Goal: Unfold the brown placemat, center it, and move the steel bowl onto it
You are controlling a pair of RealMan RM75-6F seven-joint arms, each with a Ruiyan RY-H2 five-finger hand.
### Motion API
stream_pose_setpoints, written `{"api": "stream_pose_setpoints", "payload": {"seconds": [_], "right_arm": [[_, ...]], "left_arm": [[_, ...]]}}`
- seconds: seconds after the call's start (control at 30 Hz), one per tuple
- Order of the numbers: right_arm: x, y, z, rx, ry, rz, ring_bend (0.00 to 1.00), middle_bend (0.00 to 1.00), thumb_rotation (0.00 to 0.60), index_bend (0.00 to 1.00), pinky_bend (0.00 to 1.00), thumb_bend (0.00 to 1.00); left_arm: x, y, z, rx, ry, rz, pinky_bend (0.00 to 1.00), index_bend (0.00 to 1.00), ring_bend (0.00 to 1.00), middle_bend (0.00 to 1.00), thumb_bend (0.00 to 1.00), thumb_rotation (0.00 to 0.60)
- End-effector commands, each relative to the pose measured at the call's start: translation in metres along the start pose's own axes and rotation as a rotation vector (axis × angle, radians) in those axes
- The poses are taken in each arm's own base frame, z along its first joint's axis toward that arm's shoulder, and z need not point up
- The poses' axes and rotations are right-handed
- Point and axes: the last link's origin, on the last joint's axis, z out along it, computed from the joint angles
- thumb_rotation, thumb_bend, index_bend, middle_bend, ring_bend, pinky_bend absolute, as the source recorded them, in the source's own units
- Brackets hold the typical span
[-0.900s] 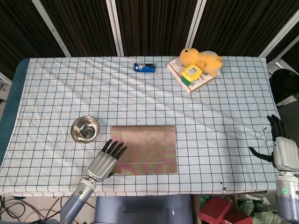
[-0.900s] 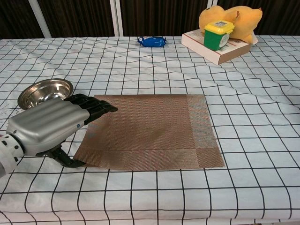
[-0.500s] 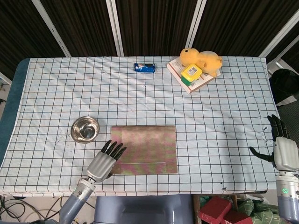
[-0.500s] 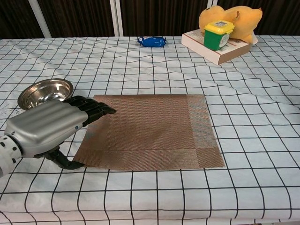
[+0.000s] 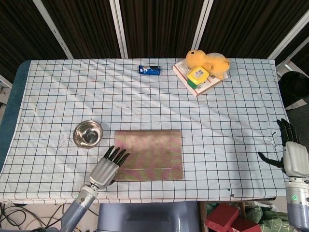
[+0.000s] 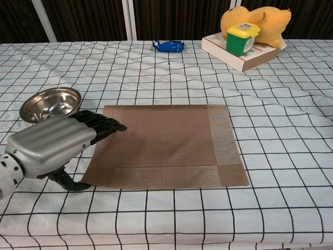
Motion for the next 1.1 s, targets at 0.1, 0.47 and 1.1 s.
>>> {"api": "stream_pose_setpoints", "payload": {"seconds": [0.1, 0.47, 1.1], "right_arm": [[0.0003, 0.0001, 0.0, -0.001, 0.001, 0.001, 0.0, 0.0, 0.6, 0.0, 0.16, 0.11], [0.0, 0.0, -0.0002, -0.001, -0.001, 0.001, 0.0, 0.0, 0.6, 0.0, 0.16, 0.11], [-0.0003, -0.0002, -0.0005, -0.001, -0.005, 0.003, 0.0, 0.0, 0.6, 0.0, 0.16, 0.12]], "left_arm": [[0.0001, -0.0002, -0.0001, -0.001, 0.002, 0.0, 0.04, 0.06, 0.0, 0.04, 0.18, 0.6], [0.0048, 0.0011, 0.0013, -0.006, 0.038, -0.027, 0.04, 0.25, 0.0, 0.1, 0.19, 0.6], [0.0045, 0.0016, 0.0025, -0.024, 0.064, -0.047, 0.04, 0.5, 0.0, 0.15, 0.37, 0.6]]}}
